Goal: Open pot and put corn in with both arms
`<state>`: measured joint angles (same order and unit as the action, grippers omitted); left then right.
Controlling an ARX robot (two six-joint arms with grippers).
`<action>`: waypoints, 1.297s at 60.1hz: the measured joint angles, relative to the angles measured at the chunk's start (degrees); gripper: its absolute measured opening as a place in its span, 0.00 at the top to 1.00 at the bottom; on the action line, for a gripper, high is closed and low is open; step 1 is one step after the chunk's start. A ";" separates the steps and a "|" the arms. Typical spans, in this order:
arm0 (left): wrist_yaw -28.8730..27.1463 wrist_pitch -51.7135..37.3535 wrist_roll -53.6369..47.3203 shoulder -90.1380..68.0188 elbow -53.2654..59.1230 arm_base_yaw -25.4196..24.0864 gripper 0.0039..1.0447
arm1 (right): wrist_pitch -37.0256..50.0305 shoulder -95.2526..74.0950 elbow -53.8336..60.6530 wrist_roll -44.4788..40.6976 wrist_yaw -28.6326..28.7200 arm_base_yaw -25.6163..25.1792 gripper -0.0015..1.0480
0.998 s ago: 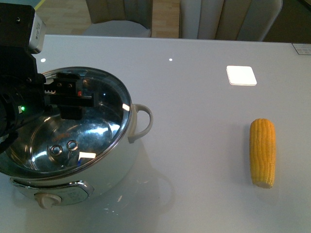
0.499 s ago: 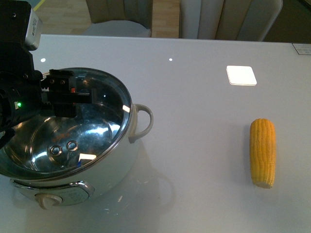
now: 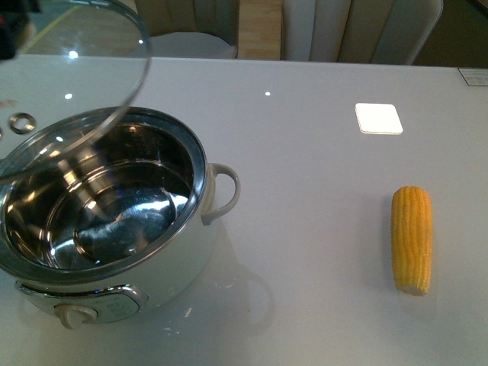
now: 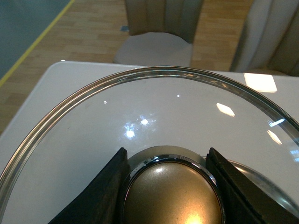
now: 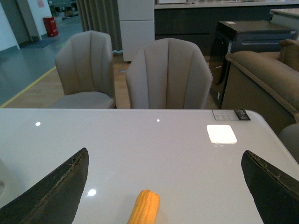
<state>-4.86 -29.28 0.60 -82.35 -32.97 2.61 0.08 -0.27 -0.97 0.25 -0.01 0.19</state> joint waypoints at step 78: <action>14.53 -39.85 -11.13 -53.59 -1.44 -39.47 0.58 | 0.00 0.00 0.00 0.00 0.00 0.00 0.08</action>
<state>9.67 -69.12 -10.52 -135.94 -34.41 -36.86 0.08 -0.27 -0.97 0.25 -0.01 0.19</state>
